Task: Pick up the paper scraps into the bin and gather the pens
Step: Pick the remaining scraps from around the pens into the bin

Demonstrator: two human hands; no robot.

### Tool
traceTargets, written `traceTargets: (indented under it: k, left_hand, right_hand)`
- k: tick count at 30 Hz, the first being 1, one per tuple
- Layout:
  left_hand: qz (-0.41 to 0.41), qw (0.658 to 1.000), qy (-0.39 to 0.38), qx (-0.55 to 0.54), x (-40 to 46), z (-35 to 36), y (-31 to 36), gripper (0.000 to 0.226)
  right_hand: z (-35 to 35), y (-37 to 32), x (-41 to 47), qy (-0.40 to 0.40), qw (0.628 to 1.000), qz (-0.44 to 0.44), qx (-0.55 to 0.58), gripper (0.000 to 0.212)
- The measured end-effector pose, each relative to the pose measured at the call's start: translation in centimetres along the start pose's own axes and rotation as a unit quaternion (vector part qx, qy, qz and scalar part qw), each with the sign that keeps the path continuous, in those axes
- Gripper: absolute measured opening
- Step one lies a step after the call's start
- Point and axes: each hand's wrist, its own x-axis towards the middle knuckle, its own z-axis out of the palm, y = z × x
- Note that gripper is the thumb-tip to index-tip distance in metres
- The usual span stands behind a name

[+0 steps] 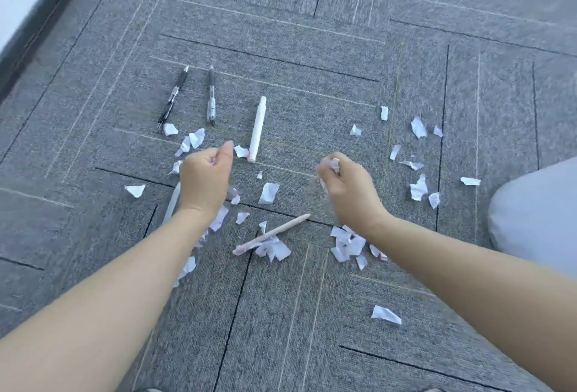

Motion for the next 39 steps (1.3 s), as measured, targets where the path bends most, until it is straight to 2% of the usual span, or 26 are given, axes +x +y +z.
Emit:
traceTargets:
  k: [2, 5, 9, 11, 13, 16, 18, 22, 24, 27, 30, 33, 36, 39]
  left_hand:
    - [-0.013, 0.993, -0.006, -0.115, 0.3, 1.5, 5.0, 0.053]
    - [-0.019, 0.963, -0.065, -0.26, 0.3, 4.6, 13.1, 0.051]
    - [-0.041, 0.89, -0.186, -0.414, -1.8, 9.8, 24.8, 0.049]
    - [-0.03, 0.854, -0.253, -0.454, -4.2, 12.4, 30.8, 0.049]
    - [-0.022, 0.828, -0.31, -0.466, -7.1, 15.0, 36.0, 0.047]
    - [-0.022, 0.823, -0.381, -0.421, -12.0, 19.0, 40.9, 0.044]
    - [-0.01, 0.834, -0.414, -0.365, -14.6, 21.7, 42.0, 0.043]
    - [0.052, 0.863, -0.46, -0.204, -17.0, 25.6, 41.6, 0.04]
    - [0.098, 0.859, -0.488, -0.121, -17.1, 26.4, 41.4, 0.039]
    - [0.135, 0.844, -0.518, -0.033, -17.0, 26.6, 41.1, 0.046]
    - [0.207, 0.832, -0.514, -0.009, -16.4, 26.8, 40.3, 0.045]
    - [0.252, 0.839, -0.472, -0.098, -15.1, 25.8, 39.6, 0.042]
    - [0.25, 0.836, -0.412, -0.263, -12.7, 23.8, 38.5, 0.038]
    - [0.224, 0.837, -0.321, -0.382, -9.4, 20.5, 36.0, 0.044]
  right_hand:
    - [-1.9, -2.3, 0.7, 0.052, 0.994, 0.01, 0.099, 0.033]
    - [-6.7, -5.7, 0.7, 0.122, 0.967, 0.015, 0.224, 0.035]
    - [-16.8, -9.0, -1.9, 0.266, 0.924, -0.023, 0.272, 0.028]
    - [-22.5, -9.4, -4.4, 0.327, 0.901, -0.033, 0.283, 0.024]
    - [-27.3, -8.8, -7.4, 0.366, 0.895, -0.021, 0.256, 0.026]
    - [-32.1, -6.4, -12.0, 0.42, 0.894, 0.058, 0.143, 0.03]
    - [-33.8, -4.1, -14.3, 0.416, 0.897, 0.127, 0.076, 0.033]
    - [-35.4, -0.4, -16.8, 0.335, 0.903, 0.247, 0.105, 0.022]
    - [-35.7, 0.3, -17.2, 0.302, 0.904, 0.277, 0.123, 0.016]
    - [-35.8, 0.7, -17.5, 0.297, 0.903, 0.301, 0.076, 0.021]
    - [-35.6, 0.0, -16.8, 0.388, 0.887, 0.25, 0.013, 0.018]
    - [-34.7, -2.1, -15.3, 0.475, 0.869, 0.136, -0.011, 0.018]
    - [-31.9, -5.3, -13.3, 0.49, 0.871, 0.005, 0.026, 0.019]
    - [-27.3, -7.0, -10.4, 0.455, 0.885, -0.082, 0.05, 0.017]
